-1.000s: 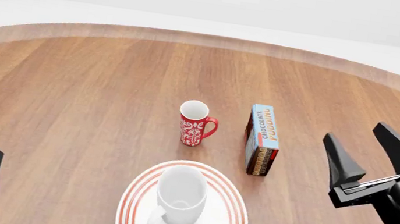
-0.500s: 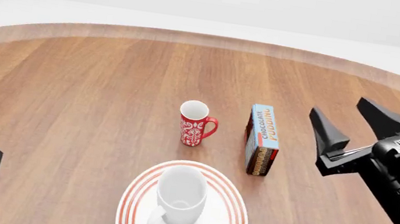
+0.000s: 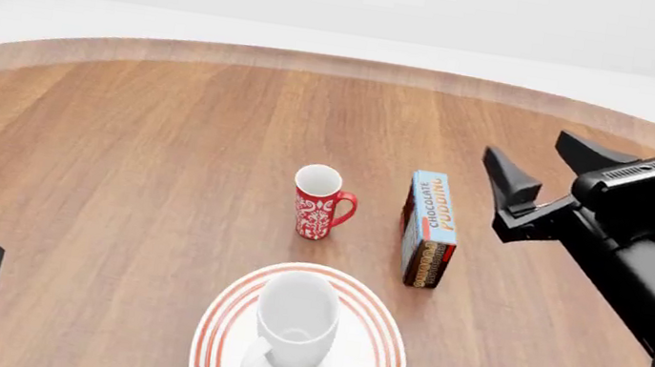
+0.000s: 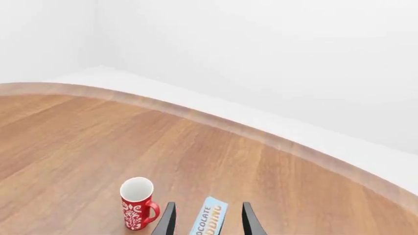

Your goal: Pick up the white mug and put it on the plate, and put the chocolate pudding to the right of the plate.

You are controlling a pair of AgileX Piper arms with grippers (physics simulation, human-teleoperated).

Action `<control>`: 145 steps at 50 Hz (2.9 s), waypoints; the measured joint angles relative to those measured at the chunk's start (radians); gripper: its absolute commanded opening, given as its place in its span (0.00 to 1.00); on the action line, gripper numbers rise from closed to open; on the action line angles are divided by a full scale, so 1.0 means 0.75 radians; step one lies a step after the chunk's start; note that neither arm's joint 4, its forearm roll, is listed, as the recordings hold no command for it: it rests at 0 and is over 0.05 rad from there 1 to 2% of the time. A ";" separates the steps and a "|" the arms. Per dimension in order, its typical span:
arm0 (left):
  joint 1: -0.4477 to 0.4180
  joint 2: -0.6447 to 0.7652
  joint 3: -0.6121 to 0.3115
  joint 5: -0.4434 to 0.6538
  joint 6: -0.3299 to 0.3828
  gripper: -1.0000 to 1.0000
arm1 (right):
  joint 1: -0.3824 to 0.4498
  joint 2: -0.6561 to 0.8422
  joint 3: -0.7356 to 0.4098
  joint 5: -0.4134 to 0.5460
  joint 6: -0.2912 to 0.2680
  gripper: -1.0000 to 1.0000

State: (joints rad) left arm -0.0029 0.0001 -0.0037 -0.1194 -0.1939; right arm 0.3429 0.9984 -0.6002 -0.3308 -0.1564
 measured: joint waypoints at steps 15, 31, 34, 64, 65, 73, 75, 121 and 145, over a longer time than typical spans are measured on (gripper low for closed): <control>0.003 0.000 0.002 -0.003 -0.005 1.00 | 0.009 0.121 -0.111 0.053 0.024 1.00; 0.005 0.000 0.001 -0.003 -0.011 1.00 | 0.008 0.247 -0.206 0.109 0.070 1.00; 0.005 0.000 0.001 -0.003 -0.012 1.00 | 0.007 0.269 -0.221 0.119 0.079 1.00; 0.008 0.000 0.000 0.001 -0.018 1.00 | -0.043 0.399 -0.331 0.204 0.161 1.00; 0.008 0.000 0.000 0.001 -0.018 1.00 | -0.046 0.402 -0.334 0.206 0.164 1.00; 0.008 0.000 0.000 0.001 -0.019 1.00 | -0.066 0.428 -0.359 0.230 0.200 1.00; 0.008 0.000 0.000 0.001 -0.019 1.00 | -0.070 0.435 -0.365 0.236 0.210 1.00; 0.012 0.000 0.002 -0.002 -0.020 1.00 | -0.147 0.557 -0.436 0.286 0.374 1.00; 0.015 0.000 0.003 -0.003 -0.024 1.00 | -0.156 0.640 -0.463 0.274 0.409 1.00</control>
State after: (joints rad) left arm 0.0080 0.0001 -0.0017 -0.1214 -0.2119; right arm 0.2258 1.4783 -0.9477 -0.1256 0.1506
